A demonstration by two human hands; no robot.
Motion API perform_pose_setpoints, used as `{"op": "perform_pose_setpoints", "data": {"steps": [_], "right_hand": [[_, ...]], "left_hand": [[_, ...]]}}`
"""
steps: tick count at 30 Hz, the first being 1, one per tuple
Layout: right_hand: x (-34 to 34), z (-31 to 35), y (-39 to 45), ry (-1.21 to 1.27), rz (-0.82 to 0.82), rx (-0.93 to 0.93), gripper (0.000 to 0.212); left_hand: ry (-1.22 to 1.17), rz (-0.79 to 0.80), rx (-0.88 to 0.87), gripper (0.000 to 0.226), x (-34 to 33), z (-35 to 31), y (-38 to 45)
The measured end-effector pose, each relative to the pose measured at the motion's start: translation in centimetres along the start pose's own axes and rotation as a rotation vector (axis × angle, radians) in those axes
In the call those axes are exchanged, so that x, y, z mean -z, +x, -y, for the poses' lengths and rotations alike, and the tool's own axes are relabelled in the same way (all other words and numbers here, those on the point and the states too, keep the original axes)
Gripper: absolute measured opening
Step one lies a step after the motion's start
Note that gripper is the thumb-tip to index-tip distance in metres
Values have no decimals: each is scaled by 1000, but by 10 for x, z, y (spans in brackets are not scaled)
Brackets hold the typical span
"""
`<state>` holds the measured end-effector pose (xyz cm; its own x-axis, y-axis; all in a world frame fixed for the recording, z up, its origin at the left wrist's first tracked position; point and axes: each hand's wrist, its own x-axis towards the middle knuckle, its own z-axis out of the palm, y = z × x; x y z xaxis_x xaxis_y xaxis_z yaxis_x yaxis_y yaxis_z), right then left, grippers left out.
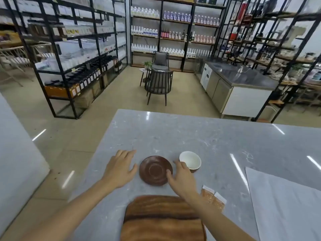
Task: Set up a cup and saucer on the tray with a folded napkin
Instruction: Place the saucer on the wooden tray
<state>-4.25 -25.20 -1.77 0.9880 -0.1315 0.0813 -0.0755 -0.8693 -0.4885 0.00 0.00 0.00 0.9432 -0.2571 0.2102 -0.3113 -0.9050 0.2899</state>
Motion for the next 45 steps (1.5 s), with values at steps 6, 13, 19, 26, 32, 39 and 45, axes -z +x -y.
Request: {"op": "perform_pose_setpoints", "data": {"steps": [6,13,19,26,32,39,45], "right_hand": [[-38,-6,15,27,161,-125,57],[-54,-10,21,139,137,-153,55],[-58,-17,26,224,140,-118,59],[-54,-18,27,328,132,-103,57],[-43,-22,21,406,104,-52,53],[-26,-26,-2,441,61,54,53],[-16,-36,-42,456,9,35,54]], "left_hand": [[-159,154,28,62,-45,12,12],[-209,268,94,67,-79,12,26],[-265,296,117,67,-92,11,28],[-405,246,229,62,-90,-2,21],[-488,187,296,67,-75,-11,9],[-517,111,239,67,-53,-21,-18],[-554,76,188,58,-43,-36,-51]]}}
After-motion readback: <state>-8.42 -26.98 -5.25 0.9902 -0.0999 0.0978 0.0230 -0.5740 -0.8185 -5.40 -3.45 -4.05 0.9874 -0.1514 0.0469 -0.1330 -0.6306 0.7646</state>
